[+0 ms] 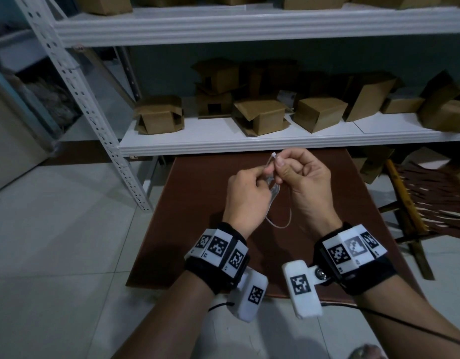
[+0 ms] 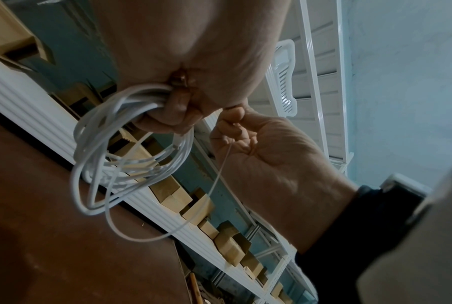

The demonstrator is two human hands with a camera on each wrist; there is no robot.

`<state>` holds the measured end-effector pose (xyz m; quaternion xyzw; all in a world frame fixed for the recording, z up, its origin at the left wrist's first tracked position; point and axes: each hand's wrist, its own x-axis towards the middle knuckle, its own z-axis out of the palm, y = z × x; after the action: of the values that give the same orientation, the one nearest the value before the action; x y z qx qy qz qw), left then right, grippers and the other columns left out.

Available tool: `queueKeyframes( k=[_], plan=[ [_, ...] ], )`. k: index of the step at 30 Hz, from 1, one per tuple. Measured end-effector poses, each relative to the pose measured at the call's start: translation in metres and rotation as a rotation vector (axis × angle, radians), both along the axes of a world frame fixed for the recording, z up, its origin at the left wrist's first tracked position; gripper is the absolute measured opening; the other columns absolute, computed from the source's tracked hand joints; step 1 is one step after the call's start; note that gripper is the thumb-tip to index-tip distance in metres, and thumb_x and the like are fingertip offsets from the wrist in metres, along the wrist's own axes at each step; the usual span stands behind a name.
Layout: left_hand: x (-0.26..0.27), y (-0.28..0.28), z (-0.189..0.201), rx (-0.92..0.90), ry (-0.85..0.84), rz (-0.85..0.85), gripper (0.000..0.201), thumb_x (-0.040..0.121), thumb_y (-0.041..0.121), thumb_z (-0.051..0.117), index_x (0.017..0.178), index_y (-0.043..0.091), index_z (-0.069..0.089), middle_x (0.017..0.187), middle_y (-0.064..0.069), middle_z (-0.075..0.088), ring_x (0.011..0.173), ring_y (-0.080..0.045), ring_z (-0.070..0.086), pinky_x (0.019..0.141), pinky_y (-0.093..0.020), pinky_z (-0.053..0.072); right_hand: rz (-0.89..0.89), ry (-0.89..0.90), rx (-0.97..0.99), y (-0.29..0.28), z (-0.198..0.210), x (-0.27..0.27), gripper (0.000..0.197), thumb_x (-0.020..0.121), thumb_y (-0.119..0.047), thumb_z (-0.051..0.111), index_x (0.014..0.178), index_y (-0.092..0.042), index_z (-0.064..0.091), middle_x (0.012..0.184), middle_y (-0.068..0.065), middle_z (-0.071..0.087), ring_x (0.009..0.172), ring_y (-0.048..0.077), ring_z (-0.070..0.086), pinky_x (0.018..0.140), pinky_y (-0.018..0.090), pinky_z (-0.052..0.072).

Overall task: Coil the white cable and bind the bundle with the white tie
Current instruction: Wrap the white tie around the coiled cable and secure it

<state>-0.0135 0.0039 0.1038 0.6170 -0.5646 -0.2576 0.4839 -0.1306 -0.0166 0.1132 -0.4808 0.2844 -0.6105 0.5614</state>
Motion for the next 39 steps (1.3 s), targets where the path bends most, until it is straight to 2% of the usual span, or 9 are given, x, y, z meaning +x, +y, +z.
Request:
queueKeyframes(
  k=[3,8,12,15,19,23,26,33,39],
  plan=[
    [0.000,-0.001,-0.001,0.027,0.000,0.011,0.032,0.102,0.011,0.054,0.115,0.020,0.081,0.102,0.005,0.081,0.099,-0.011,0.074,0.080,-0.020,0.053,-0.002,0.016,0.001,0.001,0.001,0.001,0.023,0.099,0.006,0.063,0.121,0.004,0.065,0.077,0.007,0.073,0.062,0.009,0.059,0.069,0.020,0.054],
    [-0.001,-0.001,0.000,0.046,0.035,0.008,0.027,0.101,0.011,0.054,0.102,0.017,0.081,0.086,0.002,0.077,0.090,-0.009,0.071,0.060,-0.021,0.046,0.014,-0.028,0.036,0.003,0.004,0.002,0.026,0.099,0.009,0.060,0.124,0.006,0.062,0.077,0.008,0.074,0.059,0.008,0.060,0.065,0.019,0.054],
    [0.000,-0.001,0.001,0.045,0.101,-0.003,0.034,0.101,0.009,0.054,0.084,0.026,0.078,0.075,0.013,0.074,0.065,0.004,0.064,0.060,-0.011,0.043,0.051,-0.072,0.072,0.005,0.007,0.001,0.024,0.098,0.014,0.054,0.120,0.007,0.062,0.078,0.012,0.073,0.061,0.011,0.057,0.066,0.021,0.054],
    [0.003,-0.003,-0.002,0.045,0.135,-0.019,0.039,0.095,0.007,0.054,0.073,0.031,0.075,0.075,0.008,0.076,0.072,-0.008,0.070,0.067,-0.030,0.057,0.055,-0.071,0.088,0.006,0.008,0.001,0.027,0.097,0.016,0.052,0.120,0.007,0.062,0.079,0.014,0.073,0.062,0.014,0.056,0.068,0.022,0.055],
    [0.009,-0.012,-0.008,0.042,0.231,-0.023,0.029,0.098,0.016,0.057,0.091,0.030,0.082,0.083,0.002,0.080,0.089,-0.025,0.077,0.086,-0.053,0.062,0.047,-0.087,0.097,0.007,0.009,0.002,0.032,0.094,0.020,0.051,0.123,0.013,0.060,0.078,0.018,0.073,0.060,0.016,0.055,0.064,0.021,0.054],
    [0.011,-0.014,-0.011,0.043,0.251,-0.027,0.034,0.096,0.010,0.056,0.096,0.031,0.083,0.081,0.008,0.077,0.075,-0.012,0.069,0.076,-0.036,0.056,0.019,-0.080,0.099,0.006,0.009,0.002,0.033,0.094,0.020,0.052,0.125,0.017,0.058,0.080,0.021,0.073,0.061,0.017,0.056,0.063,0.020,0.054],
    [0.007,-0.010,-0.009,0.056,0.253,-0.044,0.041,0.092,0.003,0.054,0.079,0.031,0.080,0.067,0.012,0.070,0.063,-0.005,0.059,0.069,-0.028,0.046,0.011,-0.077,0.106,0.006,0.009,0.002,0.032,0.095,0.019,0.051,0.126,0.017,0.057,0.080,0.020,0.073,0.061,0.016,0.058,0.064,0.019,0.054],
    [0.002,-0.005,-0.004,0.039,0.218,-0.065,0.047,0.096,0.002,0.053,0.065,0.032,0.072,0.061,0.015,0.067,0.059,0.000,0.058,0.064,-0.023,0.045,-0.006,-0.061,0.107,0.007,0.011,0.001,0.032,0.095,0.020,0.052,0.126,0.017,0.059,0.084,0.025,0.068,0.061,0.016,0.055,0.062,0.018,0.053],
    [0.002,-0.008,-0.008,0.032,0.166,-0.056,0.039,0.095,0.008,0.052,0.076,0.032,0.076,0.080,0.006,0.079,0.076,-0.013,0.072,0.076,-0.035,0.059,-0.031,-0.012,0.097,0.007,0.011,0.000,0.027,0.096,0.018,0.051,0.118,0.012,0.065,0.081,0.019,0.071,0.061,0.013,0.057,0.060,0.017,0.051]
  ],
)
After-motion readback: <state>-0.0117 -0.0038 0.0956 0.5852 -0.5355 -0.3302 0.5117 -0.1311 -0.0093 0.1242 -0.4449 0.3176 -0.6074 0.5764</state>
